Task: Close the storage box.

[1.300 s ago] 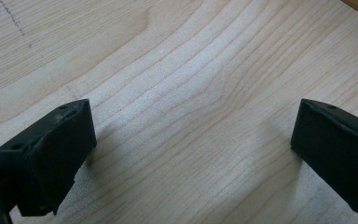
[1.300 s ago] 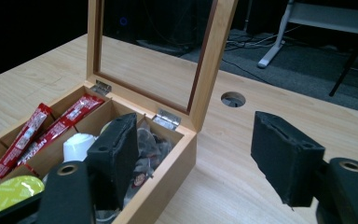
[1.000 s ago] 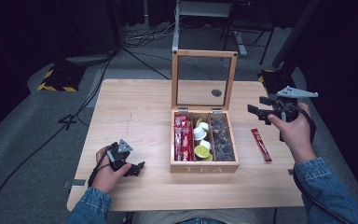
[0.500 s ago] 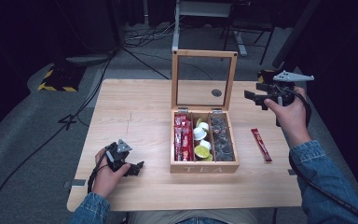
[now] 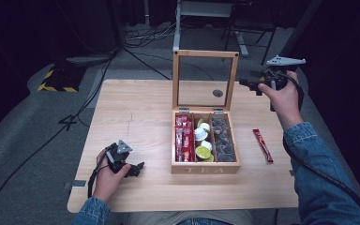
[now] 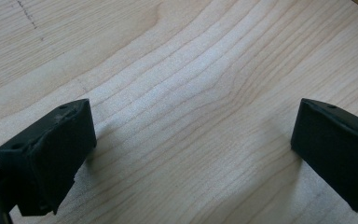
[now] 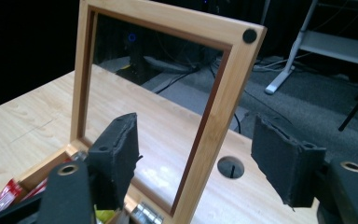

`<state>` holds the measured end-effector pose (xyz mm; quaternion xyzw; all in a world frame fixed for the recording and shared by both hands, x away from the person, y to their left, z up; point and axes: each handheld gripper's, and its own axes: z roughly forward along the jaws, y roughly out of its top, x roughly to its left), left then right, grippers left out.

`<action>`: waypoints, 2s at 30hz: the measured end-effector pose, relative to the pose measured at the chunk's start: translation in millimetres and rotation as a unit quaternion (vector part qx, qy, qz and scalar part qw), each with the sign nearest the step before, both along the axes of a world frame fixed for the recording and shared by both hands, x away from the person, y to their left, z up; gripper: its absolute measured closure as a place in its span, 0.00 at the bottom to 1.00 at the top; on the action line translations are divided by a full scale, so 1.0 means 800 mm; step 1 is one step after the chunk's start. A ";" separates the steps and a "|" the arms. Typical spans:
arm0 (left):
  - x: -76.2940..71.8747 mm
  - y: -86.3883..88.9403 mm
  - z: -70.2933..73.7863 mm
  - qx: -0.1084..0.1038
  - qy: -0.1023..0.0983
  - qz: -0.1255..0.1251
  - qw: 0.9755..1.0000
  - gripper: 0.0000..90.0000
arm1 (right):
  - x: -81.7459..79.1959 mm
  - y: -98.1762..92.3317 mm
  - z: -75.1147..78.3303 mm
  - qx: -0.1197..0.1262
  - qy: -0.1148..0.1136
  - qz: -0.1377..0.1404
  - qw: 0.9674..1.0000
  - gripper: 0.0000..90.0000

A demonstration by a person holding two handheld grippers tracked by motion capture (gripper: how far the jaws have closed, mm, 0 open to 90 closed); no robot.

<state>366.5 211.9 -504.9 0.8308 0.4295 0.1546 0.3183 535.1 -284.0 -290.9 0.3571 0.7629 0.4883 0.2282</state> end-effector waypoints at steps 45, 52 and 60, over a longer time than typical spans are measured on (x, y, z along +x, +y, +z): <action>0.000 0.001 0.000 0.000 -0.001 -0.003 1.000 0.00 | 0.114 0.049 -0.026 -0.012 0.015 0.017 1.000 0.38; 0.000 0.001 0.000 0.001 -0.001 -0.003 1.000 0.00 | 0.110 0.049 -0.024 -0.008 0.013 0.020 1.000 0.38; 0.000 0.001 0.000 0.000 -0.001 -0.003 1.000 0.00 | 0.093 0.048 -0.017 -0.008 0.004 0.017 1.000 0.40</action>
